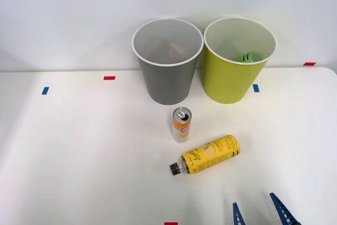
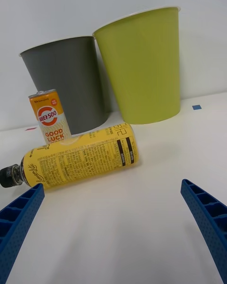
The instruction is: Put cans in the gray bin, plastic bottles in the light green bin
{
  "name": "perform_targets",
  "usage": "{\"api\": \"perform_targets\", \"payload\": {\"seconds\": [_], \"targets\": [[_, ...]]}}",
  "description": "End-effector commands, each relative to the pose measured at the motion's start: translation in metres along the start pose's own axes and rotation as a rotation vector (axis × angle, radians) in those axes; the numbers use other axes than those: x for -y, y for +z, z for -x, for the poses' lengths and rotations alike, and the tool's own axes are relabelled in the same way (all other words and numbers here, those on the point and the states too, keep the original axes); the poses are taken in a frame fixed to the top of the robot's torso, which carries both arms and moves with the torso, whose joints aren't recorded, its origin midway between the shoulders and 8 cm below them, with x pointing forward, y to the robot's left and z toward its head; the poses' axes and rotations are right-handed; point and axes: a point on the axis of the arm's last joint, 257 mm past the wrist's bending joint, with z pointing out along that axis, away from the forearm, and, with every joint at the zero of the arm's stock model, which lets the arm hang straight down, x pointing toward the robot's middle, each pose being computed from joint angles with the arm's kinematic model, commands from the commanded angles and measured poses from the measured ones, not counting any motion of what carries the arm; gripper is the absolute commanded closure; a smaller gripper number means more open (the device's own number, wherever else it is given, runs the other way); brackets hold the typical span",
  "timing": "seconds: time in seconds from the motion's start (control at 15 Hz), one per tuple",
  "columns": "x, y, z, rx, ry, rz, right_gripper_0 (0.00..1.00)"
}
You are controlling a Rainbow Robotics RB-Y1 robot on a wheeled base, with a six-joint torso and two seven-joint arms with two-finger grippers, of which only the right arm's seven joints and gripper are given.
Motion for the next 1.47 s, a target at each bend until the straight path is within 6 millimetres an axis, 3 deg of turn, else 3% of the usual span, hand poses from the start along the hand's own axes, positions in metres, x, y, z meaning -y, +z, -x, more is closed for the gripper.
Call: {"api": "perform_targets", "payload": {"seconds": [0.07, 1.47], "targets": [[0.0000, 0.0000, 0.0000, 0.000, 0.000, 0.000, 0.00], [0.0000, 0.0000, 0.0000, 0.000, 0.000, 0.000, 0.00]]}}
